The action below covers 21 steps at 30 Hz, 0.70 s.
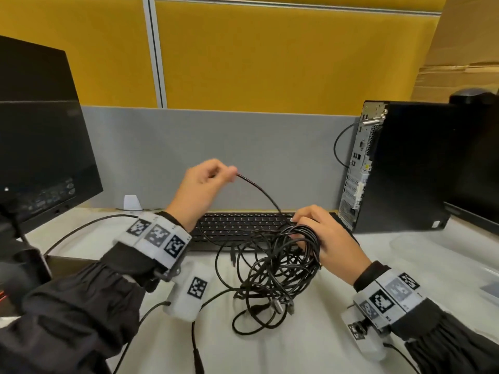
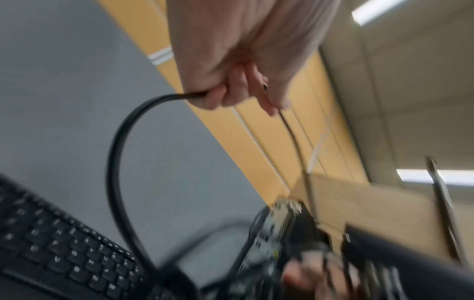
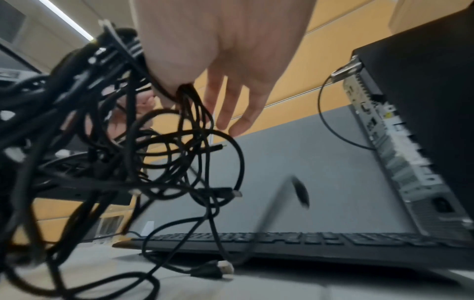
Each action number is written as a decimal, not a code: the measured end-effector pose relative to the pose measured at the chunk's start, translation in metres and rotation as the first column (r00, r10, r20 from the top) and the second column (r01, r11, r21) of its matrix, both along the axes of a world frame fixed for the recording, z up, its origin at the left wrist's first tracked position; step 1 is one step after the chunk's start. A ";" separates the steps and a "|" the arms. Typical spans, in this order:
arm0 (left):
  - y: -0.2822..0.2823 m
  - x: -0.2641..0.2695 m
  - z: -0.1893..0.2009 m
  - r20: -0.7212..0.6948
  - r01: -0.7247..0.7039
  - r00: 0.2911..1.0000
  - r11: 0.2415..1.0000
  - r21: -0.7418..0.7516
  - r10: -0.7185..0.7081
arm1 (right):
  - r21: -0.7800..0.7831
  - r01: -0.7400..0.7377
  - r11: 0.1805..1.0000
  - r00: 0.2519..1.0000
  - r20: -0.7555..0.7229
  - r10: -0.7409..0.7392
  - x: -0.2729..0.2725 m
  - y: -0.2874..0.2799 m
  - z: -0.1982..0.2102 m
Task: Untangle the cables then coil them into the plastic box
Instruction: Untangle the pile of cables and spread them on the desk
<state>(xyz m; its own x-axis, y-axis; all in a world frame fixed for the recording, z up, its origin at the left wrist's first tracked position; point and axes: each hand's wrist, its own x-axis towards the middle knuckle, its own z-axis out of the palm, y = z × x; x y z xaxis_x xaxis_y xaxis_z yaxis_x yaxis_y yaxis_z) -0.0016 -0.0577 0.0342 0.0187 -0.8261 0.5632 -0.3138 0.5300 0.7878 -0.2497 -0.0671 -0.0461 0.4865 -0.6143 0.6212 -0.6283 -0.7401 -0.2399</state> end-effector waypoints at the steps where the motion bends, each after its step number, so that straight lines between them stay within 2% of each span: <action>1: -0.002 0.006 0.000 -0.075 -0.065 0.995 0.998 0.021 0.066 | 0.010 -0.017 1.000 1.000 0.001 0.017 -0.003 -0.001 0.000; 2: -0.005 0.010 -0.001 -0.078 -0.135 0.987 0.990 0.037 0.138 | 0.011 -0.021 1.000 1.000 -0.002 0.021 -0.005 -0.001 0.000; 3: -0.007 0.013 -0.003 0.037 -0.224 0.974 0.974 0.031 0.223 | 0.005 -0.030 1.000 1.000 -0.008 0.030 -0.005 0.000 0.000; 4: -0.007 0.013 -0.003 0.251 -0.311 0.919 0.950 -0.012 0.304 | 0.008 -0.046 0.999 0.999 -0.017 0.046 -0.004 0.001 0.001; 5: -0.004 0.007 -0.003 0.472 -0.340 0.814 0.937 -0.083 0.338 | 0.015 -0.054 0.998 0.998 -0.029 0.055 -0.001 0.002 0.001; 6: 0.002 -0.003 -0.001 0.649 -0.281 0.700 0.950 -0.133 0.298 | 0.014 -0.059 0.998 0.997 -0.045 0.059 0.003 0.004 0.001; 7: 0.006 -0.016 -0.002 0.762 -0.159 0.624 0.983 -0.097 0.176 | 0.002 -0.068 0.998 0.996 -0.050 0.068 0.007 0.006 0.002; 8: 0.011 -0.027 -0.004 0.813 -0.036 0.583 0.999 0.006 0.016 | -0.019 -0.077 0.997 0.996 -0.045 0.076 0.010 0.008 0.003; 9: 0.014 -0.037 -0.008 0.811 0.066 0.570 0.991 0.120 -0.136 | -0.036 -0.086 0.996 0.996 -0.034 0.084 0.012 0.010 0.003; 10: 0.016 -0.043 -0.012 0.790 0.124 0.569 0.974 0.192 -0.228 | -0.045 -0.088 0.995 0.996 -0.021 0.087 0.014 0.011 0.004; 12: 0.014 -0.046 -0.016 0.787 0.168 0.567 0.970 0.177 -0.242 | -0.061 -0.074 0.995 0.997 -0.011 0.073 0.013 0.011 0.004; 13: 0.013 -0.044 -0.015 0.789 0.183 0.572 0.972 0.146 -0.226 | -0.067 -0.064 0.996 0.998 -0.009 0.063 0.011 0.011 0.003; 14: 0.014 -0.041 -0.015 0.767 0.200 0.605 0.973 0.112 -0.212 | -0.070 -0.056 0.996 0.998 -0.008 0.055 0.009 0.010 0.003; 16: 0.014 -0.038 -0.010 0.668 0.226 0.719 0.974 0.035 -0.191 | -0.065 -0.036 0.997 0.999 -0.003 0.036 0.005 0.009 0.003; 17: 0.012 -0.034 -0.008 0.587 0.224 0.791 0.974 -0.015 -0.173 | -0.052 -0.027 0.998 1.000 -0.005 0.027 0.003 0.008 0.003; 19: 0.008 -0.022 -0.002 0.322 0.157 0.939 0.983 -0.099 -0.118 | 0.001 -0.023 1.000 0.999 -0.034 0.023 -0.003 0.006 0.002; 21: 0.003 -0.008 0.001 0.067 0.066 0.996 0.993 -0.099 -0.059 | 0.082 -0.014 0.997 0.998 -0.056 0.019 -0.008 0.005 0.001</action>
<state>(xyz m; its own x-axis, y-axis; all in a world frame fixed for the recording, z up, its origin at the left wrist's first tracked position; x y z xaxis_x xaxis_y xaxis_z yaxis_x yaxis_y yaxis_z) -0.0091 -0.0549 0.0356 -0.0697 -0.7633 0.6423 -0.3252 0.6261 0.7087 -0.2578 -0.0622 -0.0452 0.5303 -0.6533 0.5404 -0.6304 -0.7300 -0.2639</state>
